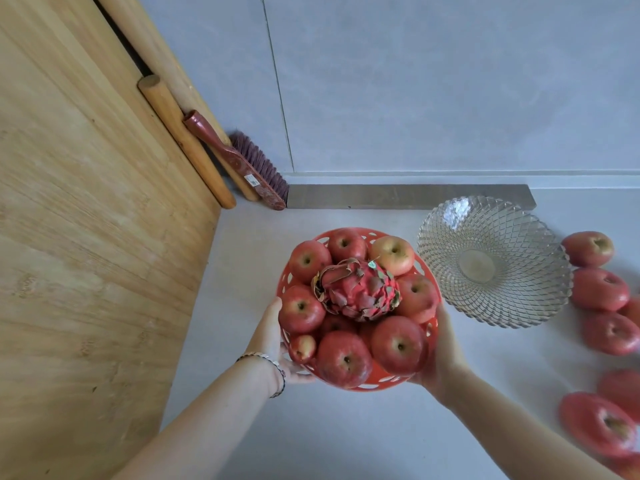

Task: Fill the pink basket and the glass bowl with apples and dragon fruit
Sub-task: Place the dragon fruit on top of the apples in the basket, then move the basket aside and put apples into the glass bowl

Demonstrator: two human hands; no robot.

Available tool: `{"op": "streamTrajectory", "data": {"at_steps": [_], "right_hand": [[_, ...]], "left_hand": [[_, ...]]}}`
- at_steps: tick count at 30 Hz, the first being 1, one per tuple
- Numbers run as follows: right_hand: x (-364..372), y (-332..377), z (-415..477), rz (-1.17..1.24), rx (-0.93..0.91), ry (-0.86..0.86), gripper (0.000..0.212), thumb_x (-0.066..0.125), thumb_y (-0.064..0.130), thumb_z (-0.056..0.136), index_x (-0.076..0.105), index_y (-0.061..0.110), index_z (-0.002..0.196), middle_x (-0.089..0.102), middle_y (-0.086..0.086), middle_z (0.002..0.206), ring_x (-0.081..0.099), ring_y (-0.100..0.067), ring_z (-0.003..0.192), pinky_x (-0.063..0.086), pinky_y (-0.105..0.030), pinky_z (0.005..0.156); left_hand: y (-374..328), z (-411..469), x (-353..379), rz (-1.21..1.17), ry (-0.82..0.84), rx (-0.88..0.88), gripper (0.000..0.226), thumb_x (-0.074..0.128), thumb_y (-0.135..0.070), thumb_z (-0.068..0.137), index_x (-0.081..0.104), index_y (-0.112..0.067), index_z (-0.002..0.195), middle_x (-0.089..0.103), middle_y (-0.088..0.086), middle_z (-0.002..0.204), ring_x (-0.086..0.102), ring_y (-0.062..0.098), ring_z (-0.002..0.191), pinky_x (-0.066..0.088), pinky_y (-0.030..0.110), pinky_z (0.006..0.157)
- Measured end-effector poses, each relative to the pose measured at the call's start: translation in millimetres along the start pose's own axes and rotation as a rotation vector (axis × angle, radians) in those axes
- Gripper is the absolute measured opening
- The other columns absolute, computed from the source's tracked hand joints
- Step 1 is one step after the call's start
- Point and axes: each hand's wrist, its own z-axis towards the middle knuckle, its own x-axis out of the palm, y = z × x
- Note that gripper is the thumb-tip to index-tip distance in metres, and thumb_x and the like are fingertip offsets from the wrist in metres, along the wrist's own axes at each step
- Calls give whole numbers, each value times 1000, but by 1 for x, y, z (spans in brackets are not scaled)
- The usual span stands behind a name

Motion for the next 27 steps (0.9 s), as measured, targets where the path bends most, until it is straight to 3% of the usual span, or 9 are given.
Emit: {"op": "streamTrajectory", "data": {"at_steps": [5,8,11,13,16,20,22,24,27], "right_hand": [[21,19,7,16,-16,2,74,33,77,78,49,27,129,62,-10,123,64,-31,102,55,-43,67],[40,38,14,28,-35,-2,69,35,71,82,43,26,134,56,-12,130,62,-31,99,54,-45,71],[60,57,21,59,-59,-4,65,38,67,85,40,25,135,52,-12,132,61,-28,86,51,-52,82],[71,66,27,59,-70,-5,64,38,66,85,39,25,135,51,-13,133,61,-27,81,50,-54,86],[82,75,35,54,-82,-5,64,38,67,85,38,26,135,50,-15,135,61,-31,88,49,-57,89],[87,81,37,38,-96,-1,65,39,66,85,39,24,134,51,-15,133,59,-33,101,48,-57,90],[85,79,38,5,-117,34,59,39,65,86,42,23,128,53,-14,128,60,-35,106,50,-54,90],[80,76,33,-64,-162,47,50,39,60,89,43,20,119,56,-13,119,59,-34,109,49,-49,93],[65,68,26,-336,-288,-103,45,46,45,92,57,5,109,61,-11,99,60,-24,92,51,-42,92]], "left_hand": [[-30,-1,16,-1,2,70,38,36,-49,88,52,-21,69,57,14,80,53,33,75,41,54,87],[-56,-7,31,13,23,121,43,30,-48,92,49,-19,66,59,13,64,50,30,71,40,45,78],[-84,7,37,-2,-3,171,46,24,-54,92,46,-21,69,51,10,77,49,32,89,37,49,83],[-98,15,37,-13,-19,202,41,27,-57,90,49,-24,79,51,9,85,51,33,88,38,51,83],[-112,26,38,-11,-56,232,42,33,-59,88,43,-21,100,52,11,97,54,36,90,42,52,81],[-118,25,40,63,6,249,50,34,-60,87,53,-17,104,57,11,96,56,32,89,48,45,73],[-115,28,38,147,2,289,54,38,-62,85,51,-20,116,56,10,115,54,29,98,49,46,85],[-106,24,37,339,-106,407,55,46,-59,78,50,-15,110,58,9,114,47,26,104,39,45,100],[-93,15,37,648,-312,668,54,55,-40,68,54,-9,112,46,18,126,44,32,110,38,43,99]]}}
